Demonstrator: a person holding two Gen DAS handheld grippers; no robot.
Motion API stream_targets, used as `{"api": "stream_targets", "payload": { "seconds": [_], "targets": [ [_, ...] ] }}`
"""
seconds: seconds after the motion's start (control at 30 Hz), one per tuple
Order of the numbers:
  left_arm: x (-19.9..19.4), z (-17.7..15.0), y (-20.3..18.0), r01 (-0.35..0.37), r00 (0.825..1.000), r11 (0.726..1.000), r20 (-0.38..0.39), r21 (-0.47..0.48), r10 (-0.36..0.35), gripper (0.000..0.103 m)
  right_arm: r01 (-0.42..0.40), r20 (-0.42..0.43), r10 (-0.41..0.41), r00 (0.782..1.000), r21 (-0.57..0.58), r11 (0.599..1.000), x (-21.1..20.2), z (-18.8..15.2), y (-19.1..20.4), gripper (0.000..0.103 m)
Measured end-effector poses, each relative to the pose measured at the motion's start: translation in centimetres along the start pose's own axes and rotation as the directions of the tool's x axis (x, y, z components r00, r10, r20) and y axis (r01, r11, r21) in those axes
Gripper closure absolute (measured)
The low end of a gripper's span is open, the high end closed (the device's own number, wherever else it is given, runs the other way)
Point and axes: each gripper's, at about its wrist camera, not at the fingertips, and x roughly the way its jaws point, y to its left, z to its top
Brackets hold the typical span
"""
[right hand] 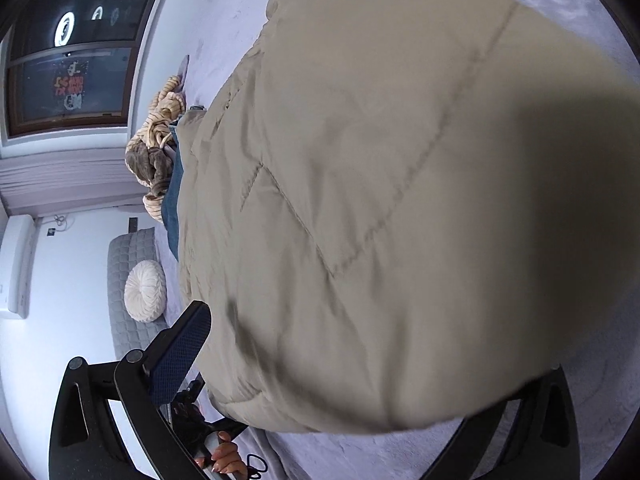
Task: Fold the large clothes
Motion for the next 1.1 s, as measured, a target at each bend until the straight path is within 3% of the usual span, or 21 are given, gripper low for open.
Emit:
{"api": "stream_targets", "payload": {
  "seconds": [0.07,0.13,0.2,0.23,0.27,0.3,0.37,0.4,0.5,0.67,0.8,1.1],
  "targets": [
    [0.4,0.5,0.2,-0.002,1.0,0.999,0.023,-0.043,0.003,0.005,-0.014,0.003,0.014,1.0,0.035,0.999,0.7,0.5,-0.2,0.0],
    [0.7,0.7,0.3,-0.026,0.999,0.998,0.034,-0.049,0.027,0.048,-0.04,0.011,0.04,0.999,0.079,0.996,0.9,0.6,-0.8,0.0],
    [0.4,0.9,0.2,0.005,0.999,1.0,0.043,-0.016,-0.005,0.072,-0.078,0.021,0.076,0.997,0.111,0.991,0.8,0.6,-1.3,0.0],
    [0.0,0.8,-0.3,-0.001,0.998,1.0,0.055,0.013,0.0,0.078,-0.091,0.021,0.089,0.996,0.122,0.988,0.7,0.6,-1.5,0.001],
    [-0.4,0.7,-1.0,-0.021,0.997,0.998,0.071,0.063,0.016,0.079,-0.092,0.02,0.09,0.996,0.132,0.987,0.7,0.6,-1.6,0.005],
    [-0.7,0.4,-1.8,-0.049,0.995,0.993,0.088,0.112,0.039,0.08,-0.082,0.016,0.081,0.997,0.142,0.986,0.6,0.6,-1.7,0.025],
    [-1.4,-0.3,-3.5,-0.101,0.99,0.974,0.12,0.201,0.077,0.082,-0.08,-0.006,0.082,0.997,0.16,0.984,0.8,0.7,-2.2,0.055],
    [-2.0,-0.6,-4.0,-0.119,0.987,0.966,0.135,0.228,0.089,0.083,-0.091,-0.009,0.094,0.996,0.167,0.982,0.7,0.8,-2.3,0.063],
    [-3.4,-1.6,-5.2,-0.15,0.979,0.95,0.177,0.274,0.103,0.085,-0.096,-0.022,0.099,0.995,0.123,0.988,0.2,0.8,-1.6,0.075],
    [-6.9,-4.3,-5.3,-0.166,0.972,0.931,0.213,0.326,0.099,0.085,-0.127,-0.06,0.131,0.99,0.069,0.99,-1.5,0.4,-1.2,0.079],
    [-9.0,-6.9,-4.5,-0.179,0.974,0.92,0.193,0.349,0.116,0.085,-0.114,-0.094,0.116,0.989,0.027,0.993,-3.1,-0.9,-1.5,0.079],
    [-14.0,-12.5,1.5,-0.144,0.987,0.919,0.117,0.367,0.108,0.085,-0.062,-0.129,0.063,0.99,0.009,0.998,-6.5,-8.1,-4.5,0.079]
  ]
}}
